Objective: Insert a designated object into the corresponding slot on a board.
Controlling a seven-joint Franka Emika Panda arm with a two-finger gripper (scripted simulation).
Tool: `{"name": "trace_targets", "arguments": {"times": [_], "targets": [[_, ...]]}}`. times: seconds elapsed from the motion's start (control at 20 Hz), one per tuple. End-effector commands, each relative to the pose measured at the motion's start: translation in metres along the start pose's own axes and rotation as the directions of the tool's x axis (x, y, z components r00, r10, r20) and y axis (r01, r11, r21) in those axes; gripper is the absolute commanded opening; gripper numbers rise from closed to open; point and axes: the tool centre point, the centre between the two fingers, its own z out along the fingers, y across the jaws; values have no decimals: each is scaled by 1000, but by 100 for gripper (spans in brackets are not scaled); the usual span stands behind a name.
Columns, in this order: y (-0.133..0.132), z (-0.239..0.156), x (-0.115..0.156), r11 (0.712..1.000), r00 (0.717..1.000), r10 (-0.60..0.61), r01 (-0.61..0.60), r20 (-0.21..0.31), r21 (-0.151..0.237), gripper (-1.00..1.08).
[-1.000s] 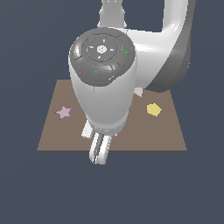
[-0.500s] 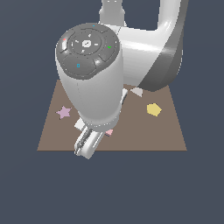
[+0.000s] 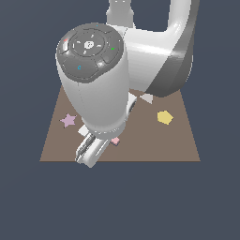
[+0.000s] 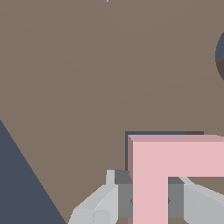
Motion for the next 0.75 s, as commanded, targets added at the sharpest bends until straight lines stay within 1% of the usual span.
{"name": "trace_targets", "arguments": {"times": [0.0,0.2,0.25,0.7], "targets": [[0,2,0,1000,1000,1,-1,0,0,-100],[0,10,0,1000,1000,5,-5,0,0,-100],[0,10,0,1000,1000,5,-5,0,0,100],[0,10,0,1000,1000,5,-5,0,0,100]]}}
